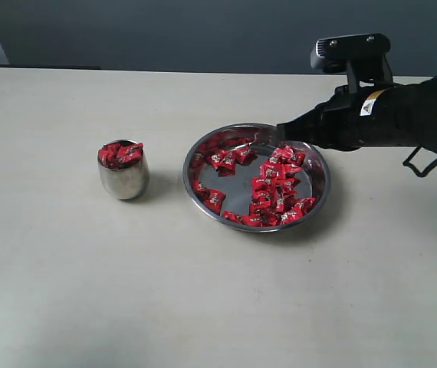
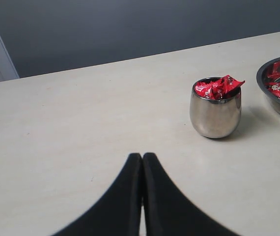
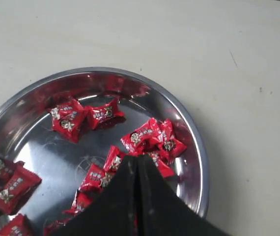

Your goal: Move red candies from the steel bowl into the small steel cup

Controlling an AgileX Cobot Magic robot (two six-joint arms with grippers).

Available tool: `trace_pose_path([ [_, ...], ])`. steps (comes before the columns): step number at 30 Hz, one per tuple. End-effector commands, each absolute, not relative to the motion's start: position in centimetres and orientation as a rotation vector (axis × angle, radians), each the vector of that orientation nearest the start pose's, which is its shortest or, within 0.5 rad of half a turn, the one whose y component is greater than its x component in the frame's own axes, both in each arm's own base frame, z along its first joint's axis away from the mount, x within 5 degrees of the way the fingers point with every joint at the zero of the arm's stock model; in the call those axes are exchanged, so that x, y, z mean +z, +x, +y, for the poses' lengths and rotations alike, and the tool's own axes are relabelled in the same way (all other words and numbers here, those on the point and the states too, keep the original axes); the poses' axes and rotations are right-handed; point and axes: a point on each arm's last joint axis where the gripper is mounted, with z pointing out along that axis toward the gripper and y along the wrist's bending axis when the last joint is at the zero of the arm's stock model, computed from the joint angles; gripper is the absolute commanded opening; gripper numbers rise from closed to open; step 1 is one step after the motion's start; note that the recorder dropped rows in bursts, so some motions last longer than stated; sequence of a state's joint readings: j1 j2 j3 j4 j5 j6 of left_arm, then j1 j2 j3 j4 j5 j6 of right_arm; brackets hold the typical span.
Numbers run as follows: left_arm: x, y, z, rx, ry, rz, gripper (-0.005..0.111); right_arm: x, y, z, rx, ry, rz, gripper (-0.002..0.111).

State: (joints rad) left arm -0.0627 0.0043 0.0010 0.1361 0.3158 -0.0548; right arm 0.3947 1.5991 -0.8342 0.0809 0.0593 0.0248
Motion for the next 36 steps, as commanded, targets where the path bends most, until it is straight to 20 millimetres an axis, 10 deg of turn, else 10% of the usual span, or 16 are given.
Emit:
trace_pose_path([
  [1,18.6,5.4,0.0,0.034,0.098,1.787,0.0,19.7,29.7,12.3,0.273,-0.296,2.339,-0.001],
  [11,18.6,5.4,0.0,0.034,0.098,1.787,0.0,20.3,30.4,12.1,0.066,-0.707,2.15,-0.001],
  [19,18.6,5.4,0.0,0.034,0.098,1.787,0.0,20.5,29.4,11.3,0.074,-0.65,2.252,-0.001],
  [27,18.6,5.4,0.0,0.034,0.098,1.787,0.0,27.9,19.5,4.5,0.153,-0.229,1.971,-0.001],
  [36,18.6,5.4,0.0,0.034,0.098,1.787,0.0,22.1,8.3,0.9,0.206,0.064,1.788,-0.001],
])
